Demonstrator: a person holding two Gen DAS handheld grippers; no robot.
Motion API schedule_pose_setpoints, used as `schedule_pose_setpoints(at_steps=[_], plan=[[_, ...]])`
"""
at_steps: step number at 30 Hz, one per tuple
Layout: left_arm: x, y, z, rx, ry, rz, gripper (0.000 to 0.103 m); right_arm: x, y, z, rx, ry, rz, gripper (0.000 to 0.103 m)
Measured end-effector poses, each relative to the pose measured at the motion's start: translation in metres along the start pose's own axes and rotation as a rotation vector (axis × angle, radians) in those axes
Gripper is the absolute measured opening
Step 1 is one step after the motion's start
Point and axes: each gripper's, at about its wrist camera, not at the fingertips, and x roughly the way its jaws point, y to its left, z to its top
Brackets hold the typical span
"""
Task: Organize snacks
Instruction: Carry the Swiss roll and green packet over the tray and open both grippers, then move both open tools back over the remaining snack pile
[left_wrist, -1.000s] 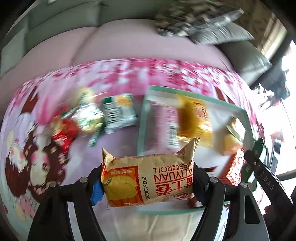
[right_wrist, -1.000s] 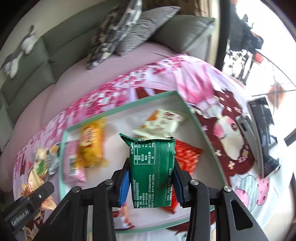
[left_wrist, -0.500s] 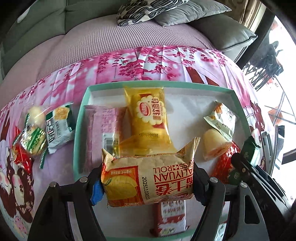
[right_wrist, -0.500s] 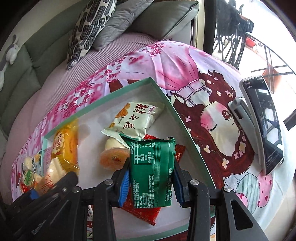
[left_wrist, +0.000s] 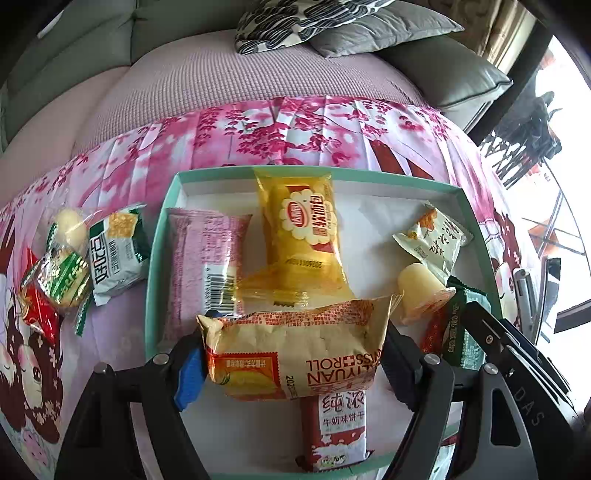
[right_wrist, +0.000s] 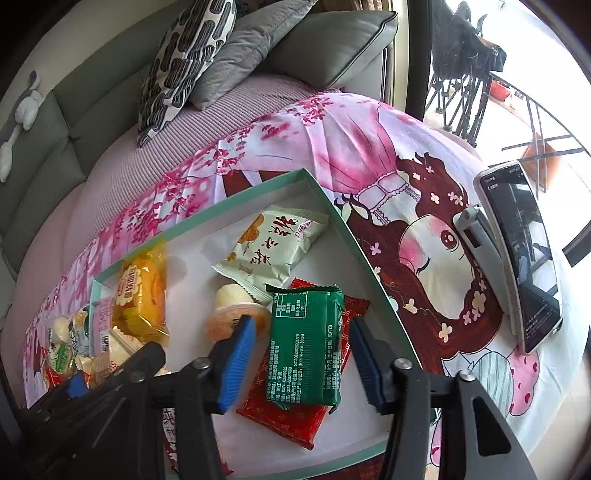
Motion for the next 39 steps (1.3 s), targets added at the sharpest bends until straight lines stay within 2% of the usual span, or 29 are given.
schedule_pose_setpoints(at_steps=[5, 17, 24, 30, 36, 39], plan=[[-0.011, 0.006, 0.001, -0.028, -0.001, -0.019, 0.084, -0.01, 0.002, 0.001, -0.009, -0.021, 0.001, 0.068], [-0.026, 0.011, 0.003, -0.057, -0.039, -0.037, 0.093, -0.016, 0.004, 0.002, -0.018, -0.028, 0.008, 0.069], [-0.036, 0.017, 0.005, -0.078, -0.07, -0.004, 0.093, -0.01, 0.008, -0.001, -0.038, -0.001, 0.004, 0.07], [-0.034, 0.027, 0.005, -0.099, -0.082, 0.062, 0.093, -0.003, 0.015, -0.004, -0.067, 0.019, -0.001, 0.08], [-0.03, 0.037, 0.007, -0.127, -0.081, 0.09, 0.093, 0.001, 0.017, -0.005, -0.077, 0.018, -0.017, 0.102], [-0.026, 0.042, 0.007, -0.142, -0.073, 0.101, 0.093, 0.002, 0.018, -0.005, -0.086, 0.015, -0.015, 0.103]])
